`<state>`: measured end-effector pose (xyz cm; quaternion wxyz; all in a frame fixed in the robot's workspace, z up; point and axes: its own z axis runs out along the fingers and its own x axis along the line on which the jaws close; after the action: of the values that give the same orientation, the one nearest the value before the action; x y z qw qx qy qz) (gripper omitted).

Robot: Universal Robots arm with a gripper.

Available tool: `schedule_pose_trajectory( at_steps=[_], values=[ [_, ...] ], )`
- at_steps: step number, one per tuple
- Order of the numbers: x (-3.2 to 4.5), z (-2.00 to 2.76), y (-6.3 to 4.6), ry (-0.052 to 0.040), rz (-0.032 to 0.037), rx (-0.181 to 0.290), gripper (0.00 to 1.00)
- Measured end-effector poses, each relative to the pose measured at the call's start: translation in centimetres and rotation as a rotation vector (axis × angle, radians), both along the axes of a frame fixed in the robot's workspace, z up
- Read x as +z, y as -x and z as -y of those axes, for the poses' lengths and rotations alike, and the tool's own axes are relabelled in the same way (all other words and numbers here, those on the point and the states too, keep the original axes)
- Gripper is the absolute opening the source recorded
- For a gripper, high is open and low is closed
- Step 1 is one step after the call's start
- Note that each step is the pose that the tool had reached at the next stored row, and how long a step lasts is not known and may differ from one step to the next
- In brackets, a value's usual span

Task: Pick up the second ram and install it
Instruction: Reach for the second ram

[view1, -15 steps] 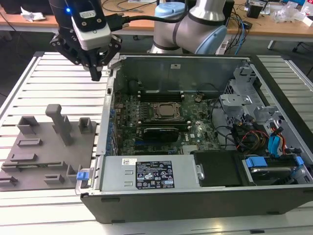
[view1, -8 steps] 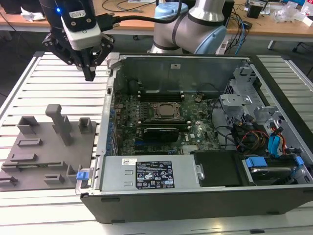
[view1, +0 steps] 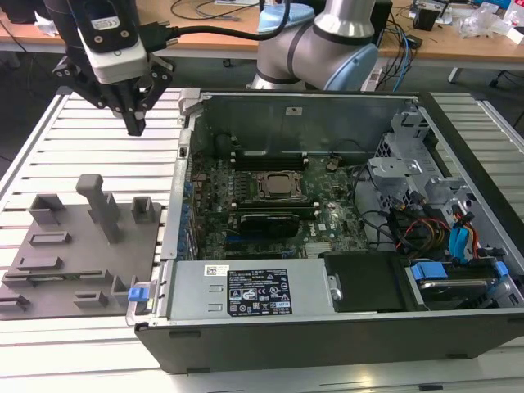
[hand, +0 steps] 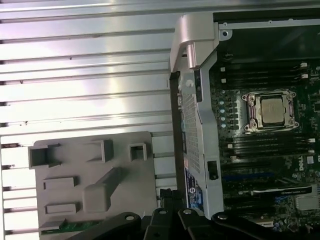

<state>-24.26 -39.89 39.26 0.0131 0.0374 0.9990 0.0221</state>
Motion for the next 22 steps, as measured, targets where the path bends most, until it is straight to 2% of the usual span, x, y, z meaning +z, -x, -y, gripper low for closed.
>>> schedule_pose_trajectory(
  at_steps=[7,10,16,22],
  values=[
    [-0.03,0.00,1.7,0.0000,0.0000,0.000,0.11],
    [-0.07,0.00,3.3,0.0000,0.0000,0.000,0.11],
    [-0.14,0.00,5.1,-0.0001,0.0000,0.000,0.11],
    [-0.20,0.00,6.4,0.0000,0.0000,0.000,0.11]
  ],
)
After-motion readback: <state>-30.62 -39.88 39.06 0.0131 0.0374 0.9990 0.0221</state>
